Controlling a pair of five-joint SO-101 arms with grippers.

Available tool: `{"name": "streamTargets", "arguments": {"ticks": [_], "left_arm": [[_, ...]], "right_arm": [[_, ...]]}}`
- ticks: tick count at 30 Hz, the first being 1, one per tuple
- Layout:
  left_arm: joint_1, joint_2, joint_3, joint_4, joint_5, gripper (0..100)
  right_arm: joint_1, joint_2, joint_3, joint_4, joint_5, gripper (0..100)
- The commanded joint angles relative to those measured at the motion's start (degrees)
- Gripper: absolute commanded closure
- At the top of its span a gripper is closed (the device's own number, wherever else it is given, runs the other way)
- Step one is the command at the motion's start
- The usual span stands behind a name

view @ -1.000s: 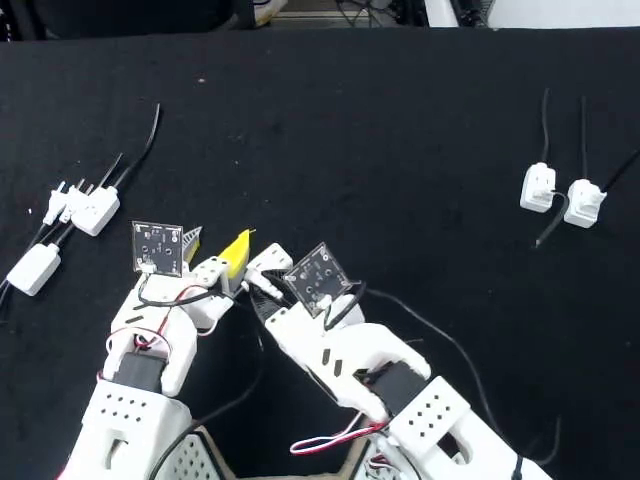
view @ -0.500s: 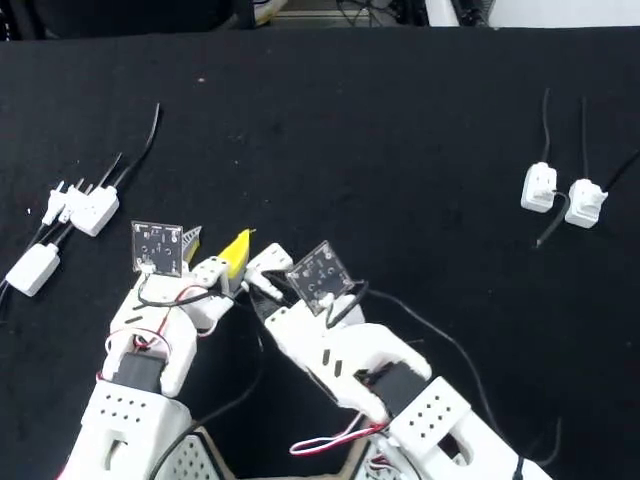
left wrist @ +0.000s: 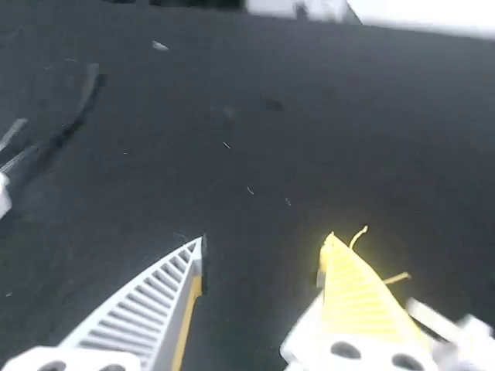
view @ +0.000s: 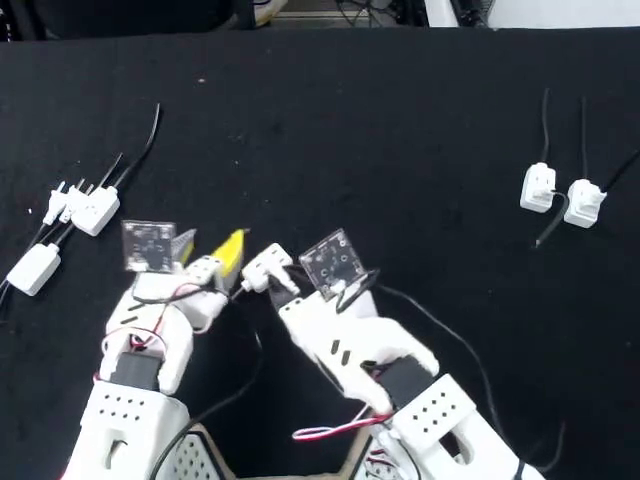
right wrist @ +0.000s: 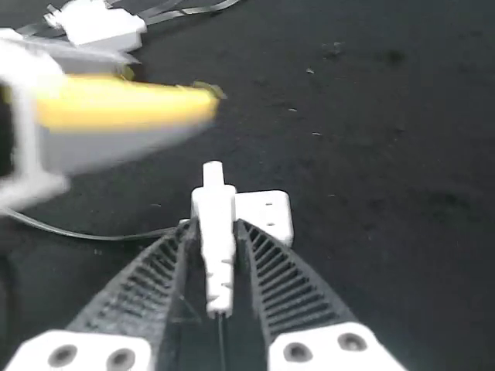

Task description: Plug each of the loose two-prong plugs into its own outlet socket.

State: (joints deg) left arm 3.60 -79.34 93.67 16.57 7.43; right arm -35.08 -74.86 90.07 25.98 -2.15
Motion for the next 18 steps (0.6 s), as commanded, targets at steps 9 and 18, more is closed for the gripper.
{"name": "streamTargets", "arguments": {"ticks": [9, 18], "left_arm": [[-6.90, -0.18, -3.82, 0.00, 5.89, 75], [-6.73, 8.44, -11.65, 7.03, 0.88, 75]], "right_arm": [[5.36, -1.10, -5.58, 2.20, -0.44, 98.8], [7.74, -0.66, -11.56, 10.55, 1.76, 98.8]]}}
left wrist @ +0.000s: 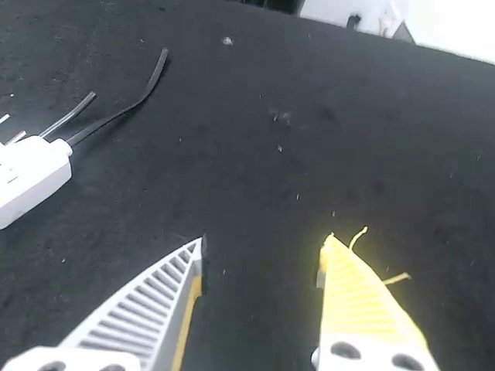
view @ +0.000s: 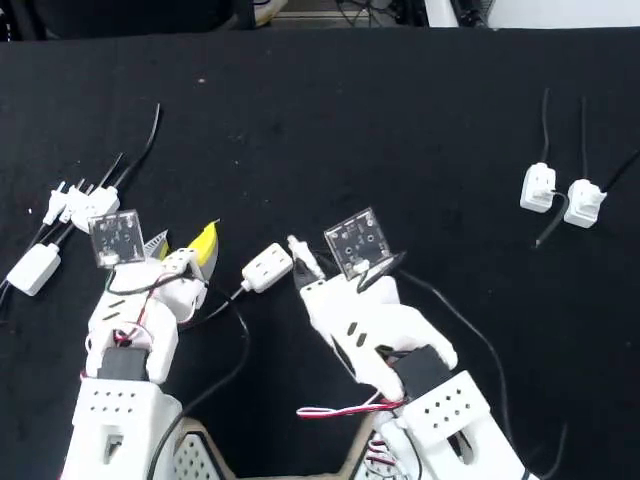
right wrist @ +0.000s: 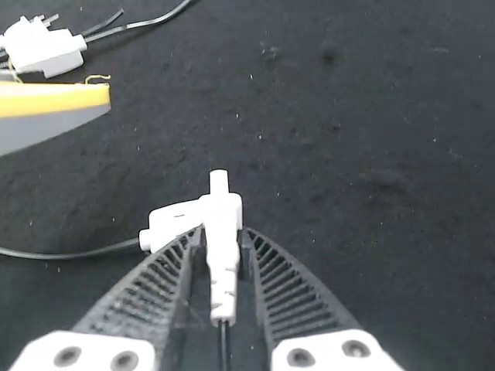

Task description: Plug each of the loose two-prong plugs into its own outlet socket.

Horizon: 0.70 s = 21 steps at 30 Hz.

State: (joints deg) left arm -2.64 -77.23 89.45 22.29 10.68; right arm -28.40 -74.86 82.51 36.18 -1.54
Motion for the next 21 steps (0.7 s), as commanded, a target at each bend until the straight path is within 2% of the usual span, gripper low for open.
{"name": "streamTargets", "arguments": {"ticks": [1, 5, 12, 17, 21], "left_arm": [[-0.48, 9.76, -8.84, 1.14, -2.90, 75], [-0.48, 26.99, -17.10, 1.14, -3.52, 75], [-0.48, 54.68, -31.16, 1.32, -2.99, 76], [-0.04, 63.12, -35.56, 1.41, -2.99, 76], [3.82, 63.21, -34.77, 1.49, -3.43, 76]], "right_arm": [[1.05, 0.13, -4.26, 0.35, 1.41, 98.8], [1.05, 7.16, -7.34, 0.18, 2.11, 98.8], [1.05, 28.62, -16.84, 0.35, 2.11, 98.8], [1.14, 40.13, -22.29, 0.35, 2.11, 98.8], [5.27, 44.79, -25.01, 0.44, 1.76, 98.8]]}}
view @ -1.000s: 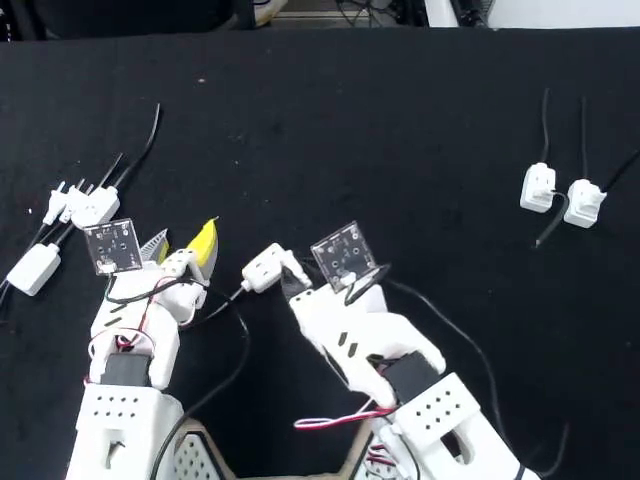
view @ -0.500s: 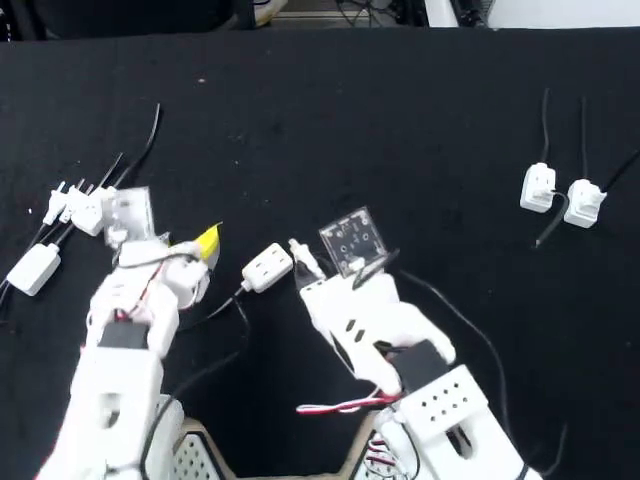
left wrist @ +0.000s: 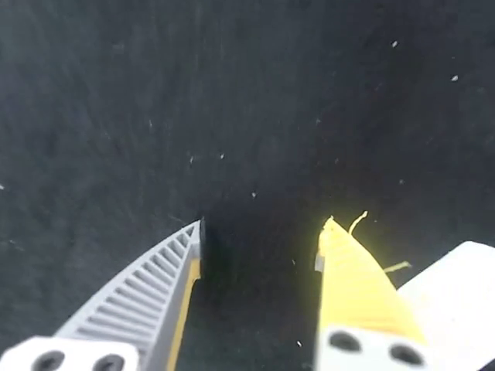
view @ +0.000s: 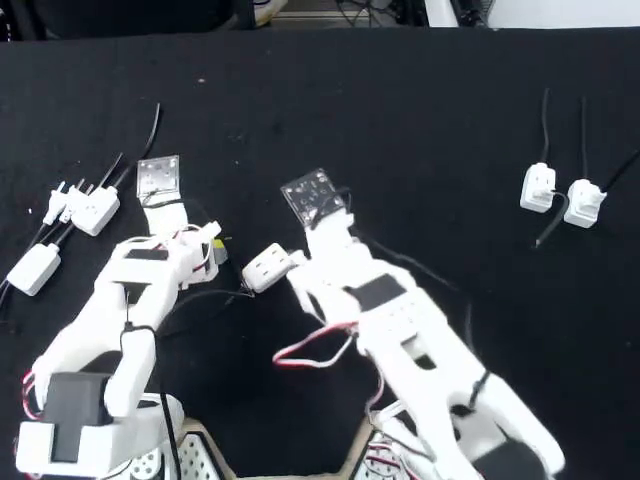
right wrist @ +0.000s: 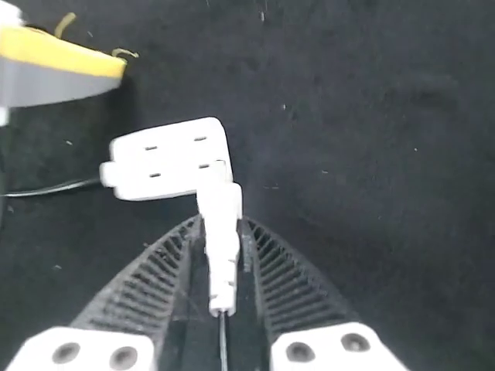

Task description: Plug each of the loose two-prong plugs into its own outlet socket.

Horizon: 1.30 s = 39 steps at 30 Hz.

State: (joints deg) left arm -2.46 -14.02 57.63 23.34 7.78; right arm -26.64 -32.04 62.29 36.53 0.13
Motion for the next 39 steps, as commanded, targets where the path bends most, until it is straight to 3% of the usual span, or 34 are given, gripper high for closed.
{"name": "streamTargets", "arguments": {"ticks": [1, 9, 21, 27, 30, 36, 39], "left_arm": [[5.05, -0.35, -2.42, 0.44, -0.53, 76], [12.44, -2.55, 0.75, 0.44, -4.31, 76], [17.54, -10.46, 6.55, 0.35, -10.20, 76], [7.43, -18.90, 6.81, 0.53, -10.20, 76], [1.63, -23.47, 6.37, 4.31, -10.37, 76], [-8.66, -27.16, 11.56, 8.97, -21.36, 76], [-12.53, -27.52, 12.88, 8.97, -20.57, 76]], "right_arm": [[5.10, 2.59, -5.23, 0.09, 0.09, 98.8], [13.10, 4.53, -5.85, -0.26, 0.09, 98.8], [13.63, 4.53, -5.49, -0.26, 0.44, 98.8], [13.63, 4.53, -5.32, -0.26, 0.44, 98.8], [13.63, 4.62, -4.79, -0.44, 0.44, 98.8], [13.63, 4.09, -3.03, -3.25, 0.44, 98.7], [13.71, 4.00, -3.38, -3.08, 0.44, 98.7]]}}
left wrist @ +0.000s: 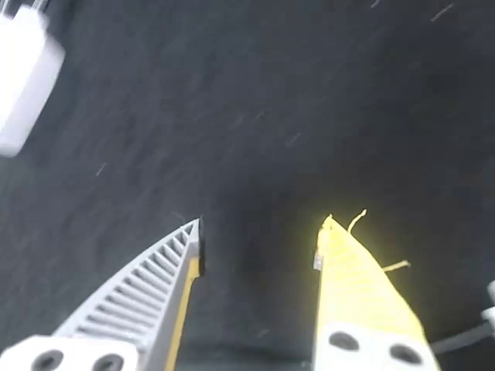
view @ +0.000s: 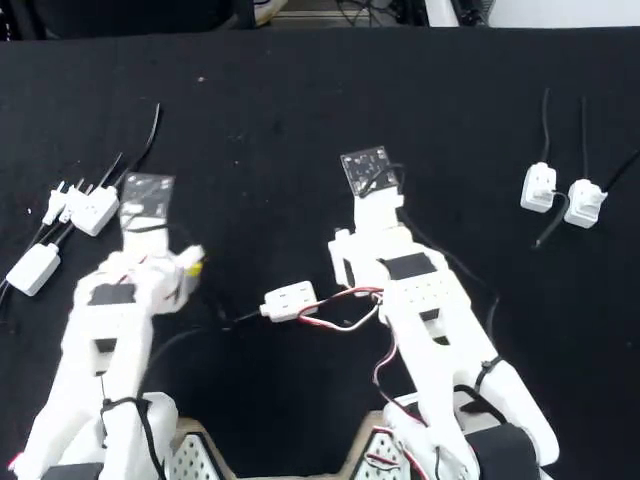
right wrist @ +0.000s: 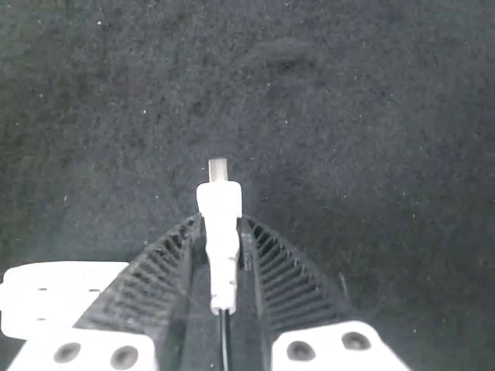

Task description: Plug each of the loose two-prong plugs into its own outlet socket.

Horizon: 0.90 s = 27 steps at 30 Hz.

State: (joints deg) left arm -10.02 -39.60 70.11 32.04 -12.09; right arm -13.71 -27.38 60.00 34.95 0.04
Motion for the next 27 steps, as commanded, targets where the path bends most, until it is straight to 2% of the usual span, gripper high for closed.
{"name": "streamTargets", "arguments": {"ticks": [1, 7, 11, 17, 23, 27], "left_arm": [[-5.67, -2.11, 0.57, 0.44, 0.09, 76], [-5.67, -3.16, 3.82, 0.26, 1.23, 76], [-4.26, -2.90, 4.79, 0.18, 1.14, 76], [-3.74, -2.46, 5.41, -1.14, 1.14, 76], [-3.74, -3.08, 6.99, -3.34, 1.14, 76], [-3.74, -3.08, 6.99, -3.25, 1.14, 76]], "right_arm": [[0.70, -0.66, -1.10, -1.49, 0.35, 98.7], [0.53, -0.57, -1.19, 0.44, 0.53, 98.7], [0.35, -0.04, -9.63, 12.40, 1.32, 98.7], [-4.40, -0.04, -21.76, 32.09, 11.25, 98.7], [-10.20, -0.04, -26.33, 41.05, 11.43, 98.7], [-12.84, -0.04, -26.77, 42.90, 11.78, 98.7]]}}
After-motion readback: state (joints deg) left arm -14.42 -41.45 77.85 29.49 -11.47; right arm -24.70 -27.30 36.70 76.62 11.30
